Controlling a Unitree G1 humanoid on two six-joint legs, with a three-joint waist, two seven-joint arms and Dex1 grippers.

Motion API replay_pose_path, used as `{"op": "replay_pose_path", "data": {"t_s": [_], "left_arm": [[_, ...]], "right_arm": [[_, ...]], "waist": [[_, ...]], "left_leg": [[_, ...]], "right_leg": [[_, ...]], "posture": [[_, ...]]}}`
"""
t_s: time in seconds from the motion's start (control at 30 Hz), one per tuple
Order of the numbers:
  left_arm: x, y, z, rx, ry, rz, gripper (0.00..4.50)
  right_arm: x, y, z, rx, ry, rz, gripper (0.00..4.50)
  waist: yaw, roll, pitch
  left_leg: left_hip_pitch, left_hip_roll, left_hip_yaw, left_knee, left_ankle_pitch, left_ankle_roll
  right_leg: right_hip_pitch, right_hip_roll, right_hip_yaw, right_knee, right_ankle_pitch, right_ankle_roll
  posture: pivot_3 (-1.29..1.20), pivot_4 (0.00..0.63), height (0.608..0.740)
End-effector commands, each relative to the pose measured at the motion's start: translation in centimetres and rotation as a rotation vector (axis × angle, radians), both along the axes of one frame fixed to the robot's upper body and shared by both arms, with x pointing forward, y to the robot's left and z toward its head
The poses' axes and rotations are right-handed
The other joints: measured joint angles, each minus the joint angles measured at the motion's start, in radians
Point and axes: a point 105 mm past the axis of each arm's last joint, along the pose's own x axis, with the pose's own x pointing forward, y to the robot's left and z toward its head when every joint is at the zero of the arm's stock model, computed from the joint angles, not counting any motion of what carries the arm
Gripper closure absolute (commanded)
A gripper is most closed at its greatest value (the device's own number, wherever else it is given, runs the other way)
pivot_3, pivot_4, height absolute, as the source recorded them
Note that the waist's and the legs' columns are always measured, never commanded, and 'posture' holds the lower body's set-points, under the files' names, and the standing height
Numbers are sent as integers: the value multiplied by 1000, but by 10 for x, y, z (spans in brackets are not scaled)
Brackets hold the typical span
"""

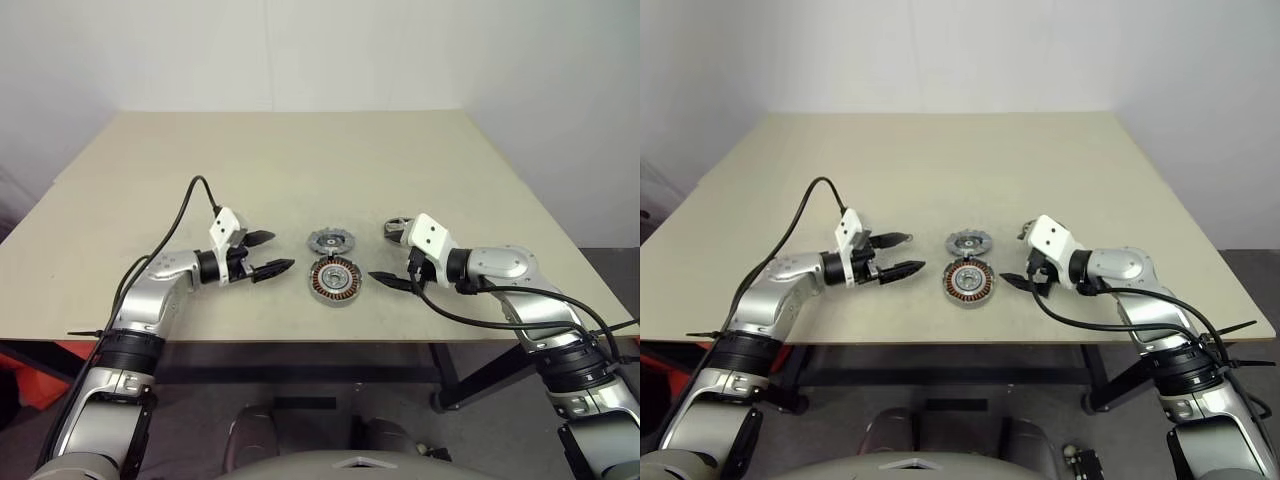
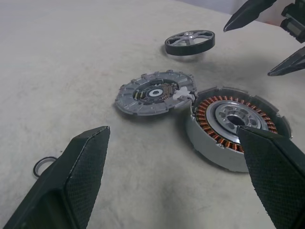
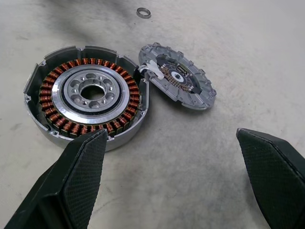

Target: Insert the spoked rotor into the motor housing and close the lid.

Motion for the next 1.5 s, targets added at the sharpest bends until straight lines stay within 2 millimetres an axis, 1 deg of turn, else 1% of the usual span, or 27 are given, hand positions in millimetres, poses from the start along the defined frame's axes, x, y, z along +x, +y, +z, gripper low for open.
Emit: {"op": "replay_pose_path", "data": {"t_s": [0.03,0.43,0.83,1.13,1.23,1.33,1.5], "left_arm": [[2,3,6,-4,-41,4,0],[3,6,-1,4,-34,7,0],[4,5,-3,6,-35,5,0],[3,7,-3,7,-34,6,0],[4,7,-4,9,-33,7,0],[6,6,-5,10,-32,6,0],[10,2,-4,9,-38,2,0]], "right_arm": [[3,2,15,-12,-67,19,41],[5,-1,14,-19,-76,-3,41],[8,0,13,-33,-83,-2,41],[7,2,14,-38,-87,13,41],[5,5,14,-63,-93,43,41],[3,10,10,-145,-104,105,41],[-4,25,6,-295,-118,301,41]], "waist": [[0,0,0],[0,0,0],[0,0,0],[0,0,0],[0,0,0],[0,0,0],[-1,0,0]], "left_leg": [[0,0,0,0,0,0],[0,0,0,0,0,0],[0,0,0,0,0,0],[0,0,0,0,0,0],[0,0,0,0,0,0],[0,0,0,0,0,0],[0,0,0,1,0,0]], "right_leg": [[0,0,0,0,0,0],[0,0,0,0,1,-2],[0,0,0,0,1,-2],[0,0,0,0,2,-3],[0,0,0,0,2,-3],[0,0,0,0,2,-3],[0,0,0,1,2,-3]], "posture": [[0,0,740],[0,0,740],[0,0,740],[0,0,740],[0,0,740],[0,0,740],[0,0,740]]}}
